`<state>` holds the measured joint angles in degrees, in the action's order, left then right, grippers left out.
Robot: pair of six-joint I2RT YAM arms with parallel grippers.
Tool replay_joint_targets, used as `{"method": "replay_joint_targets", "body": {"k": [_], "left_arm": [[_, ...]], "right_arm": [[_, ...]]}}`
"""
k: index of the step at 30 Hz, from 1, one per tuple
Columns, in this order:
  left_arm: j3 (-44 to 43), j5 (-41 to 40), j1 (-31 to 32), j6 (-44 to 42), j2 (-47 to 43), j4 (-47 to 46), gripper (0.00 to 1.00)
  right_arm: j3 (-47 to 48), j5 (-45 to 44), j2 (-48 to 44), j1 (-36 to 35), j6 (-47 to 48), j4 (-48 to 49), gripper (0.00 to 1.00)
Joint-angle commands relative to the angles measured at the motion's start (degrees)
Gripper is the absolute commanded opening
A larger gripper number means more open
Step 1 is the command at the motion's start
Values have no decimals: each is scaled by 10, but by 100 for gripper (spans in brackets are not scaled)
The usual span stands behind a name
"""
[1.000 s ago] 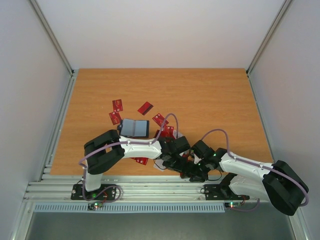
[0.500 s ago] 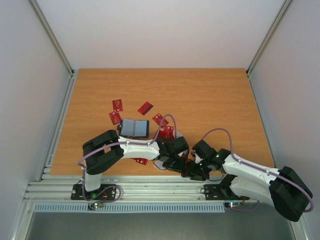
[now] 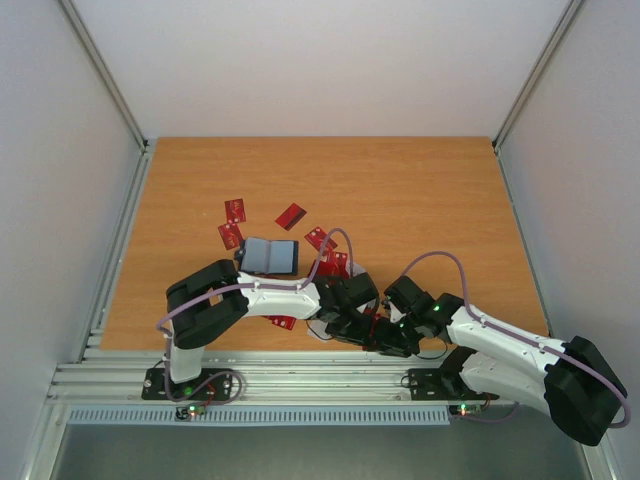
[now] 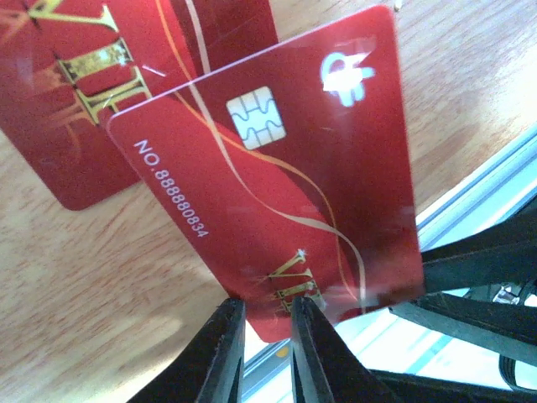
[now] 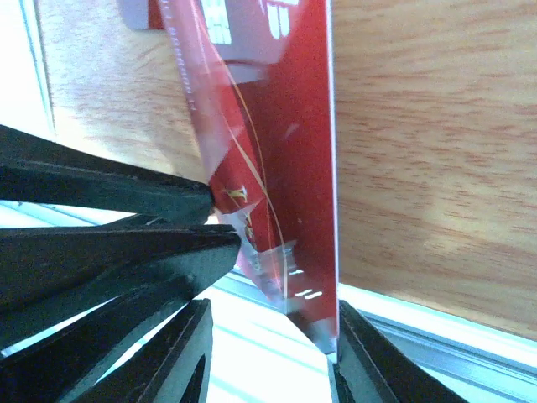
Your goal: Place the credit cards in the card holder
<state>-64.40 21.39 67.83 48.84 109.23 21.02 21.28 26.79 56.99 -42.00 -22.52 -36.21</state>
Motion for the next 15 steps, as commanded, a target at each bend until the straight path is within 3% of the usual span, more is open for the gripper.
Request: {"method": "replay_joint_targets", "body": {"k": [1,11,15], "left_arm": [[-3,20,13,-7,40,14,19],[-9,17,13,-7,43,17,19],[-8,16,13,-5,41,16,19]], "right_arm": [[42,-14,-3,2,19,58,37],[57,-33,47,2,40,59,24],[65,-37,62,2,48,58,13]]}}
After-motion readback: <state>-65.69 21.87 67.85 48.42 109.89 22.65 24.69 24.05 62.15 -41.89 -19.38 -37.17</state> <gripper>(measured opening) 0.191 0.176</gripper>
